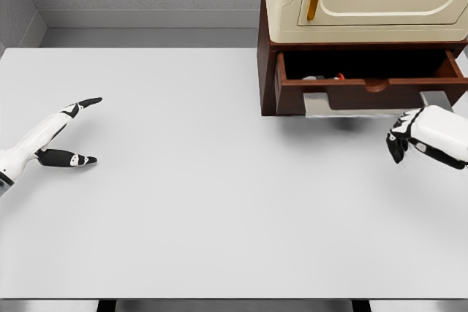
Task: Put the switch into the drawer with left arm, and close the drawer with right arm
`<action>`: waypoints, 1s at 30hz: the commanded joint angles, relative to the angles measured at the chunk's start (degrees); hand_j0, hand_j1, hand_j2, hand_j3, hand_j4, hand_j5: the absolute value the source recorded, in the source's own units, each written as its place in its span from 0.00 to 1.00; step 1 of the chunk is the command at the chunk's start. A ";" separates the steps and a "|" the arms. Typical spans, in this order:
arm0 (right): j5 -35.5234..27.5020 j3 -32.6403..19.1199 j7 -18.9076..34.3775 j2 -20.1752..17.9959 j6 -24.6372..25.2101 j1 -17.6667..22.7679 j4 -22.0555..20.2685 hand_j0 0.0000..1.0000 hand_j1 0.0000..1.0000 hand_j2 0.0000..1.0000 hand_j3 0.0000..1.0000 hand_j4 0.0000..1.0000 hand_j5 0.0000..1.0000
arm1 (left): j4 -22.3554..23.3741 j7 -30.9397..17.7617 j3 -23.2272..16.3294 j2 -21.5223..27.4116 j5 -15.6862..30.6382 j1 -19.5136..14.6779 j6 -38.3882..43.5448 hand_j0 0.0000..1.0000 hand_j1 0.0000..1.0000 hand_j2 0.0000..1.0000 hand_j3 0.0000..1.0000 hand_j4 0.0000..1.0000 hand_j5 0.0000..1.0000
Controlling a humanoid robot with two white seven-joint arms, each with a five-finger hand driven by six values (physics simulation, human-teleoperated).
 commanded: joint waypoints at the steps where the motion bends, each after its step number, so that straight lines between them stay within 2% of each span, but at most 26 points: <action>1: -0.73 2.77 -0.37 1.76 0.28 -0.18 1.18 0.13 0.13 0.13 0.13 0.13 0.13 | -0.17 0.02 0.03 0.06 0.46 0.00 0.10 1.00 1.00 1.00 1.00 1.00 1.00; 11: -0.81 5.85 -0.46 2.81 0.28 -5.89 3.56 0.12 0.12 0.12 0.12 0.12 0.12 | -0.08 0.02 0.90 0.06 0.46 0.44 0.10 1.00 1.00 1.00 1.00 1.00 1.00; 21: 0.77 9.46 -0.28 4.83 0.28 -10.37 9.35 0.13 0.13 0.13 0.13 0.13 0.13 | -0.08 0.02 0.90 0.06 0.46 0.53 0.10 1.00 1.00 1.00 1.00 1.00 1.00; 24: 1.03 12.18 -0.28 5.71 0.28 -13.62 11.55 0.13 0.13 0.13 0.13 0.13 0.13 | -0.08 0.02 0.90 0.06 0.46 0.53 0.10 1.00 1.00 1.00 1.00 1.00 1.00; 30: 1.21 14.11 -0.20 6.86 0.28 -16.88 13.40 0.13 0.13 0.13 0.13 0.13 0.13 | -0.08 0.02 0.91 0.06 0.46 0.53 0.10 1.00 1.00 1.00 1.00 1.00 1.00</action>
